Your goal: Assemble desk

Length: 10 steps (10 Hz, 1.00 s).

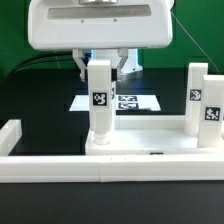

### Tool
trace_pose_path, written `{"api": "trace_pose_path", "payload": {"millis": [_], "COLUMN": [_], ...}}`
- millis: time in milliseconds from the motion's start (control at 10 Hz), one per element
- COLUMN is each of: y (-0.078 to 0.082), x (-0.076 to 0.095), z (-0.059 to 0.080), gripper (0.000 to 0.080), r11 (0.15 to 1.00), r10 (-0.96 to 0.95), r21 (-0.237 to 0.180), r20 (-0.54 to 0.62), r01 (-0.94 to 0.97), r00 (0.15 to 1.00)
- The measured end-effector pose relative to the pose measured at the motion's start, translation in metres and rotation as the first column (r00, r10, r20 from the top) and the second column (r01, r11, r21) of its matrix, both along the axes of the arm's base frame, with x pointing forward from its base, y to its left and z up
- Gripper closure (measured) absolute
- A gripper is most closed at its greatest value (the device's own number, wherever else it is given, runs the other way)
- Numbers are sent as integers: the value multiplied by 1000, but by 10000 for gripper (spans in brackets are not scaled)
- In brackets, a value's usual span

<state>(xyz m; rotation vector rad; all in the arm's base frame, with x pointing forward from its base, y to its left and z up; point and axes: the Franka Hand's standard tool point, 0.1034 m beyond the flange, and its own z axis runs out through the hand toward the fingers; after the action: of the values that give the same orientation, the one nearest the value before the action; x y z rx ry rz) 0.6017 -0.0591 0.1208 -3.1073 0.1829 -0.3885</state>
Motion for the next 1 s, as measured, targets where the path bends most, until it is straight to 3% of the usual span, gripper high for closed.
{"api": "trace_pose_path", "payload": {"millis": [600, 1000], "y": [-2, -1], "x": [-2, -4], "z": [-14, -16], "gripper": [514, 514], "r11": [1000, 999], "r10": [3, 4], "r21": [-13, -34], "r20": [-6, 44], "r01": [-3, -2], "r00": [1000, 999]}}
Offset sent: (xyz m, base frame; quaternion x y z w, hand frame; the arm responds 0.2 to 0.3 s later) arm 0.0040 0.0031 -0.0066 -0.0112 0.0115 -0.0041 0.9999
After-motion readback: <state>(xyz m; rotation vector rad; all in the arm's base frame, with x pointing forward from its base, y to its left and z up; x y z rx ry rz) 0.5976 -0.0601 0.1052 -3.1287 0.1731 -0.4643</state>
